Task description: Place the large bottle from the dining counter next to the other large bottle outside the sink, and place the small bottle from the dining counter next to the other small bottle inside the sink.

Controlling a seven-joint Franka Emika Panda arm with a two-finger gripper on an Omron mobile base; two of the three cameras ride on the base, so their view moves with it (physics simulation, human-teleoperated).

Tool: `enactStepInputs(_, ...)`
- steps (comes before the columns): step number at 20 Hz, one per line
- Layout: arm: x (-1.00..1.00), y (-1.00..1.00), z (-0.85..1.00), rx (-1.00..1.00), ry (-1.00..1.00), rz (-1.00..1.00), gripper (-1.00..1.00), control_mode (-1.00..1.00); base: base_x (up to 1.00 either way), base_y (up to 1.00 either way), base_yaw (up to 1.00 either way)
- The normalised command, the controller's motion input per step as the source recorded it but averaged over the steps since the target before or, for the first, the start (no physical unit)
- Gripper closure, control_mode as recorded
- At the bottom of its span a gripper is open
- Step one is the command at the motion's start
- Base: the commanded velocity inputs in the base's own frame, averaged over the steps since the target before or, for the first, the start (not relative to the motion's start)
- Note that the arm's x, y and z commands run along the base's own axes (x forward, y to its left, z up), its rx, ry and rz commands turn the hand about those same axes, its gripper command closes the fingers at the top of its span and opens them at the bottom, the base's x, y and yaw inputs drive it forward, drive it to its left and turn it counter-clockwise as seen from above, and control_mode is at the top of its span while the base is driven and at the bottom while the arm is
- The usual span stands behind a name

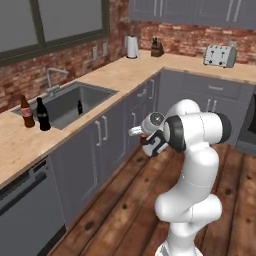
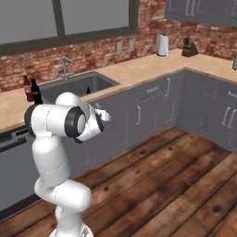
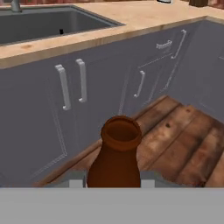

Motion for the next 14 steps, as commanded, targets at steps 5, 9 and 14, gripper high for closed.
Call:
enactStepInputs(5,0.0,0.0,0.0,0.0,0.0,0.0,1.0,1.0,0.66,0.0,0.26)
enactStepInputs(9,0.0,0.0,0.0,0.0,0.0,0.0,1.0,1.0,0.65,0.0,0.26)
enactStepInputs(14,0.0,0.0,0.0,0.0,0.0,0.0,1.0,1.0,0.63,0.0,0.26)
